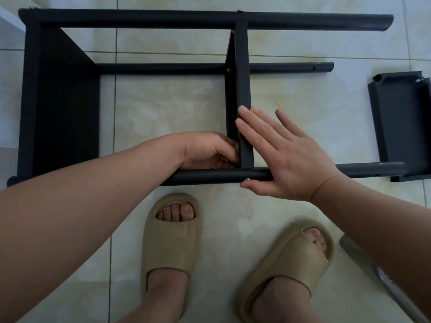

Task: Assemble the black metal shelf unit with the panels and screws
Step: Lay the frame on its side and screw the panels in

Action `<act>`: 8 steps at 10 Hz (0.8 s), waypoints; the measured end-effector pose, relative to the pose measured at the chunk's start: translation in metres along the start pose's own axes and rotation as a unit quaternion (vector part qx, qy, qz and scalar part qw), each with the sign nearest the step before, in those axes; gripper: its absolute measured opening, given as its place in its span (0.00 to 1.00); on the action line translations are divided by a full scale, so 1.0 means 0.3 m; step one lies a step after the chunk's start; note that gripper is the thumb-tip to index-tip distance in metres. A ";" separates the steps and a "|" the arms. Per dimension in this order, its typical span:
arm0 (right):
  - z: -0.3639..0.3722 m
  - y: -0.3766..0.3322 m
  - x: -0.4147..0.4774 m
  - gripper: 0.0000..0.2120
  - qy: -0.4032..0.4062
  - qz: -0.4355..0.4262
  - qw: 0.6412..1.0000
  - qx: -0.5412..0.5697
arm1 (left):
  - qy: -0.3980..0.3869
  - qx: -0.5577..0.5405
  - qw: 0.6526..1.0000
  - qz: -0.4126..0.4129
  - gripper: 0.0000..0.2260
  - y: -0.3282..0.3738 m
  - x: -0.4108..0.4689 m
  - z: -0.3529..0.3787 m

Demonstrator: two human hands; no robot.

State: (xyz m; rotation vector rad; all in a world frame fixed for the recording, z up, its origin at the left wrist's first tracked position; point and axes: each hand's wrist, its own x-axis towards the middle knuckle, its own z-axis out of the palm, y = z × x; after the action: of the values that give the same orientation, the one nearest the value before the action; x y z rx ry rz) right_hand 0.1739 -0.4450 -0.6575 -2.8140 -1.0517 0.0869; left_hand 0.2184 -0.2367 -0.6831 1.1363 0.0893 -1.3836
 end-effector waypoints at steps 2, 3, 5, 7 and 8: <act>-0.001 -0.001 0.001 0.46 -0.004 0.001 1.000 0.001 | 0.040 0.097 0.994 -0.006 0.06 -0.013 0.011 -0.006; -0.002 -0.001 0.000 0.46 -0.002 0.000 1.000 0.000 | 0.032 0.052 0.998 0.000 0.06 -0.014 0.010 -0.006; -0.003 -0.001 0.003 0.46 -0.007 0.002 1.000 -0.001 | 0.022 0.044 0.999 0.006 0.08 -0.015 0.008 -0.010; -0.004 -0.002 0.001 0.46 -0.009 0.003 1.000 0.001 | 0.005 0.039 0.999 0.011 0.11 -0.013 0.007 -0.014; -0.005 -0.003 0.001 0.46 -0.011 0.003 1.000 0.004 | -0.005 0.036 0.999 0.021 0.14 -0.010 0.008 -0.016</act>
State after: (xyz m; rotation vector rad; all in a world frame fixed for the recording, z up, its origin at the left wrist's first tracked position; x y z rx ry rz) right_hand 0.1738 -0.4443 -0.6558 -2.8161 -1.0443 0.1233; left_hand 0.2192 -0.2345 -0.6888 1.1847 0.0090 -1.3631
